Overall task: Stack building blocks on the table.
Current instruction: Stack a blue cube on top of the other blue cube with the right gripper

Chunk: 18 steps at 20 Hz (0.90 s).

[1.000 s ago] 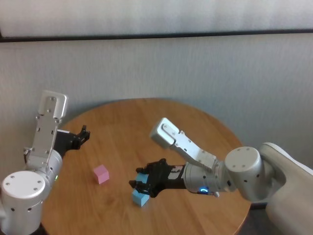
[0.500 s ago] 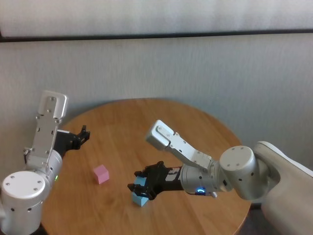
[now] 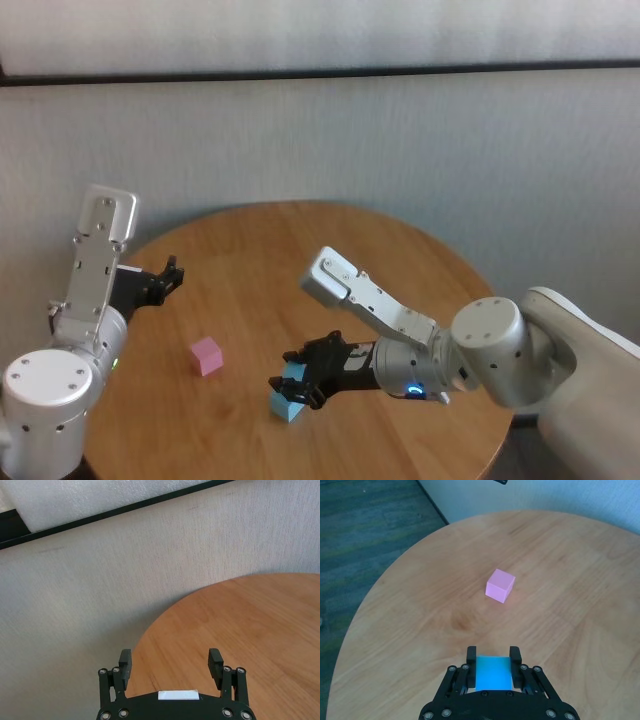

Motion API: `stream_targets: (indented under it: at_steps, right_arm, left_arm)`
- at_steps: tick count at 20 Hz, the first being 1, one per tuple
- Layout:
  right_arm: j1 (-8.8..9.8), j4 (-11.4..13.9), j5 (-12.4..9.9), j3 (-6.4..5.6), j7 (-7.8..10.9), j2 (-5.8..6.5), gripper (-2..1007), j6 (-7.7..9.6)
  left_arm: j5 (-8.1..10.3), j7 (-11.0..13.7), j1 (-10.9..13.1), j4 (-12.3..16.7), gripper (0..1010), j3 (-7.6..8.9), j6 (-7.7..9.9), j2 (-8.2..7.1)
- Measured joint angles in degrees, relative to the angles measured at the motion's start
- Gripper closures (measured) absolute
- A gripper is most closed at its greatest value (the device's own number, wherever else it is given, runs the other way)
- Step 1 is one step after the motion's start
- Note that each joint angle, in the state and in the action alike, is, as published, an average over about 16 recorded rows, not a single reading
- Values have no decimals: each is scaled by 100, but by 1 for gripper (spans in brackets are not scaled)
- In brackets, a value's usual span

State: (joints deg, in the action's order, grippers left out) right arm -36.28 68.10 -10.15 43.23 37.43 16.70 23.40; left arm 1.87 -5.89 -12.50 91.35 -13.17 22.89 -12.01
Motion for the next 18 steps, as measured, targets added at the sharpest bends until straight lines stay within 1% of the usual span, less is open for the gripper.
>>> stream_targets:
  at_steps: [8,18]
  right_arm:
    - [-15,-44,9,0,-3,-51,636,64]
    - [-79,-219,23,14,-5,-163,635,86]
  left_arm:
    - [0,0,0,0,10,0,0,0]
    - [0,0,0,0,10,0,0,0]
